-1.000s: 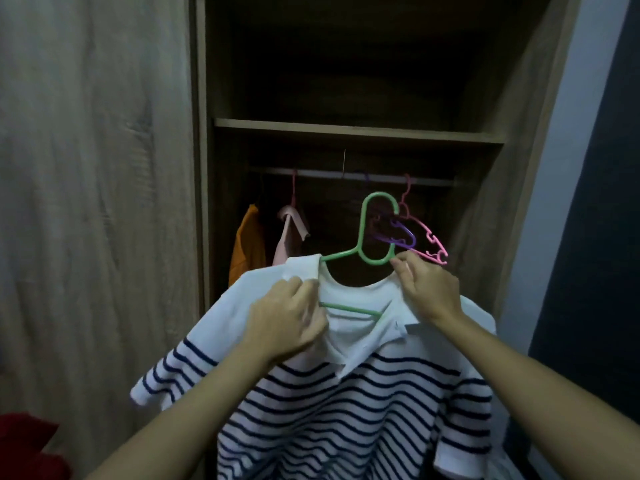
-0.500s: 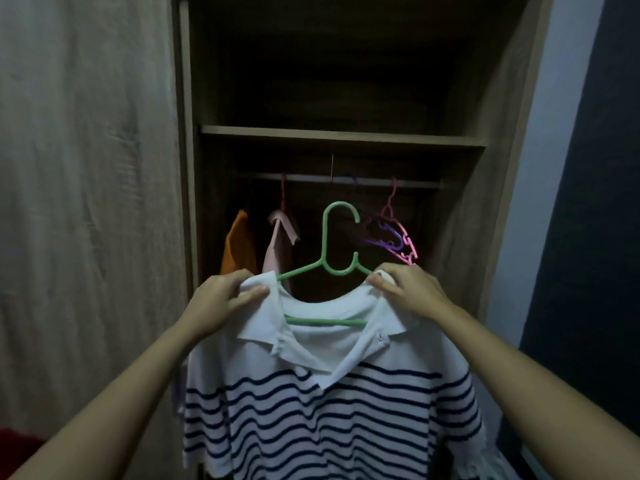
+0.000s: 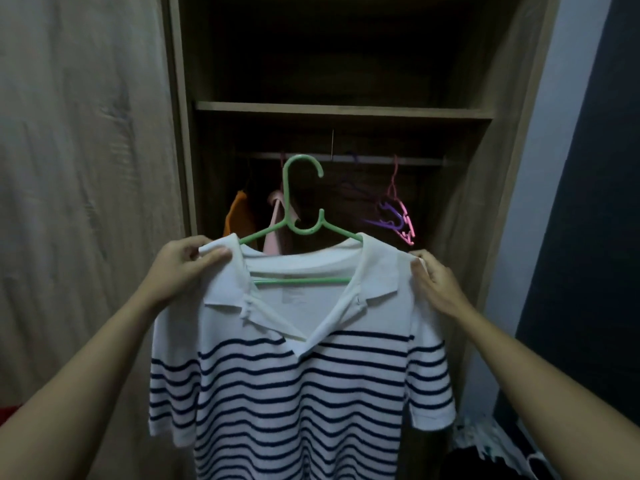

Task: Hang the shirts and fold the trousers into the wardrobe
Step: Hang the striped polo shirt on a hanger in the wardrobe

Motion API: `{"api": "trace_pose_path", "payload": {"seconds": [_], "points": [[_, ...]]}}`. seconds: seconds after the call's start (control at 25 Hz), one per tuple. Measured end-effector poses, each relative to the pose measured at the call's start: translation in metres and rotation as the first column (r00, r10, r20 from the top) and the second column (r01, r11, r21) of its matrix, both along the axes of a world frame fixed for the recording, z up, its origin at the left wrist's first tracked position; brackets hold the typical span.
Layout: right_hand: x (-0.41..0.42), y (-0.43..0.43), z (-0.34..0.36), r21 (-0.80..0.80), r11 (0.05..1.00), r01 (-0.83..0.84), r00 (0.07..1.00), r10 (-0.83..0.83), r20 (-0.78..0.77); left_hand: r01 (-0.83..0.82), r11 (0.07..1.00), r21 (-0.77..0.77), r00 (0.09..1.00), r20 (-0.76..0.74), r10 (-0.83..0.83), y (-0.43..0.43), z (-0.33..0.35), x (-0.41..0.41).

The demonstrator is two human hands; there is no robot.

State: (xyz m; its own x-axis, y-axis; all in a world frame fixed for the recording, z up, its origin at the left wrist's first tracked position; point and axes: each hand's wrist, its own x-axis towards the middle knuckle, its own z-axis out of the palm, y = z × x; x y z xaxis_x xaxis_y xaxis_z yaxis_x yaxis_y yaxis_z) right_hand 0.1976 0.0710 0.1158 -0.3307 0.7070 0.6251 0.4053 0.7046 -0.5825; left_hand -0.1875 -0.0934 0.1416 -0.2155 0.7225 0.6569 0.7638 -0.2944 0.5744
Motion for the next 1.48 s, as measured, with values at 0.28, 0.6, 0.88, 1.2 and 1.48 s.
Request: {"api": "trace_pose_path", "payload": {"seconds": [0.28,0.6,0.88,1.2,1.48], "points": [[0.008,0.012,-0.026,-0.186,0.943,0.277,0.937,-0.222,0.271,-0.045,0.999,-0.02,0.999,0.029,0.045,-0.004,0.003,-0.009],[-0.119,-0.04,0.039,-0.392,0.904,-0.17,0.984,0.132,-0.123,-0.475,0.878,0.067,0.852,-0.216,0.477,0.022,-0.01,0.052],[-0.18,0.015,0.065,-0.705,0.575,-0.415,0.893,0.112,-0.435,-0.552,0.833,-0.044,0.766,-0.421,0.486,0.065,0.003,0.13],[-0.2,0.089,0.072,-0.573,0.801,-0.174,0.974,0.052,-0.222,-0.422,0.889,-0.179,0.888,-0.28,0.365,0.164,0.029,0.063],[-0.226,0.143,0.114,-0.472,0.876,-0.095,0.995,0.088,-0.037,-0.352,0.918,-0.183,0.915,-0.272,0.297,0.214,-0.003,0.018]]}}
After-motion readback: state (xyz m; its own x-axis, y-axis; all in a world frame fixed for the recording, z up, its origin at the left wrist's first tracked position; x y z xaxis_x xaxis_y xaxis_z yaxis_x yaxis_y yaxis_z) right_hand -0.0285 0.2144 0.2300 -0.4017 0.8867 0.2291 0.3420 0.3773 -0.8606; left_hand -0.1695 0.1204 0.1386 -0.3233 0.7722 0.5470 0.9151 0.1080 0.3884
